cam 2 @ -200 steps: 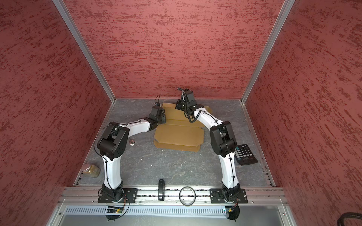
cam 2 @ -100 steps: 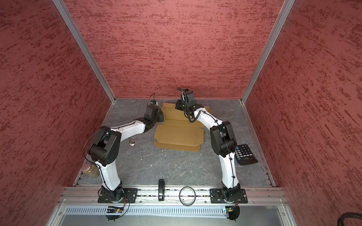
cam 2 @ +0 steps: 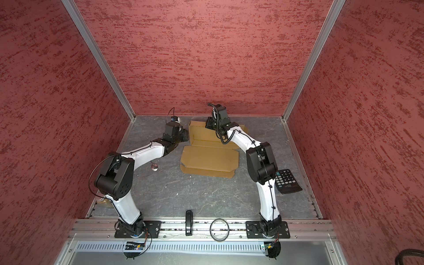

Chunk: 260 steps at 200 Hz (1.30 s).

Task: Assemble paper box
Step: First fold the bottom flaps of a flat cardboard box at the center of the table.

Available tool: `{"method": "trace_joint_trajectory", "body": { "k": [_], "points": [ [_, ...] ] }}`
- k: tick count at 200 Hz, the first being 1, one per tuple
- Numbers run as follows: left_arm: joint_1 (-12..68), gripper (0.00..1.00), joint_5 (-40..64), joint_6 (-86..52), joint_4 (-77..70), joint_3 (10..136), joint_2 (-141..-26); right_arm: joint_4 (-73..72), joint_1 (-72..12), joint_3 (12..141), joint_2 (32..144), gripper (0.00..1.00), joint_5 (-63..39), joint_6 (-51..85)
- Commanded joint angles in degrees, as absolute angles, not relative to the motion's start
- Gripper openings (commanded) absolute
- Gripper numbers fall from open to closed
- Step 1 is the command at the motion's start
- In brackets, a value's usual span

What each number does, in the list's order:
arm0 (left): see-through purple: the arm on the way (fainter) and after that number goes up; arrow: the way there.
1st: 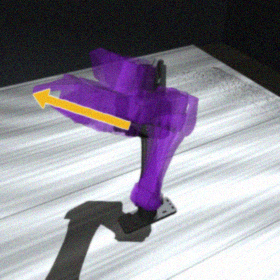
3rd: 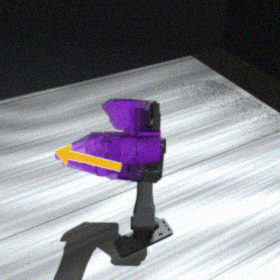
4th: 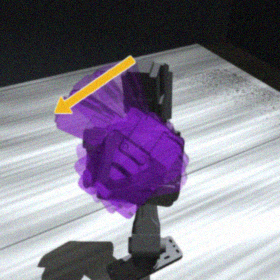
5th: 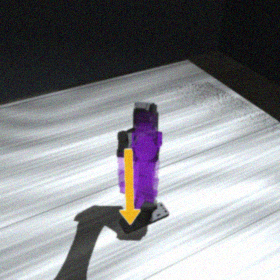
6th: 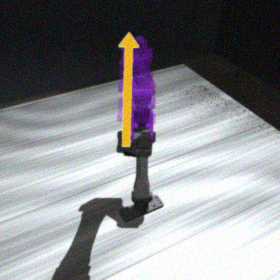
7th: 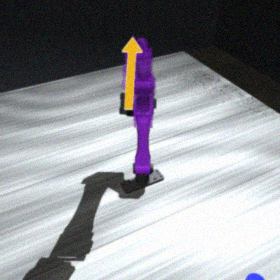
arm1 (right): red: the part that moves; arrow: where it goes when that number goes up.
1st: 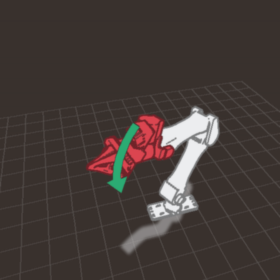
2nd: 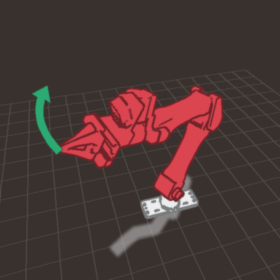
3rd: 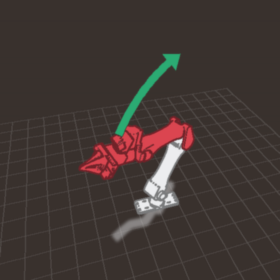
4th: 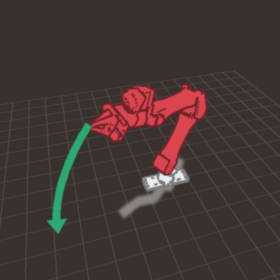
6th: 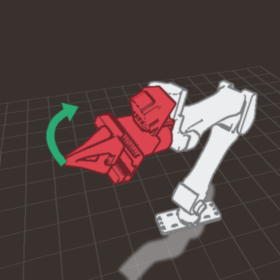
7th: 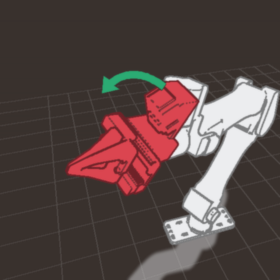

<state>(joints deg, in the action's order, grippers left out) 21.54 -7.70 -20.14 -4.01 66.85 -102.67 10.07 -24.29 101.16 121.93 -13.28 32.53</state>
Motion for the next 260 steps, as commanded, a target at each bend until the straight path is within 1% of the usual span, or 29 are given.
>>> {"method": "trace_joint_trajectory", "body": {
  "k": [1,89,191,209,260],
  "points": [
    [20.6,0.39,-6.1,-21.4,-5.0,66.6,-100.6,13.3,-24.7,99.3,120.5,0.10,-12.3,32.0],
    [18.6,0.39,-3.5,-24.4,-4.2,68.2,-100.6,10.9,-25.2,93.8,117.4,0.10,-11.8,31.9],
    [17.6,0.38,0.0,-26.1,-3.4,74.0,-103.9,9.9,-25.8,93.1,117.5,0.10,-12.0,32.5],
    [17.1,0.36,1.9,-27.0,-3.4,75.0,-104.7,9.7,-25.9,93.1,117.5,0.10,-11.9,32.6],
    [16.9,0.35,8.2,-28.0,-3.4,77.0,-106.6,9.3,-26.3,92.2,117.0,0.10,-11.9,32.8]
  ]
}}
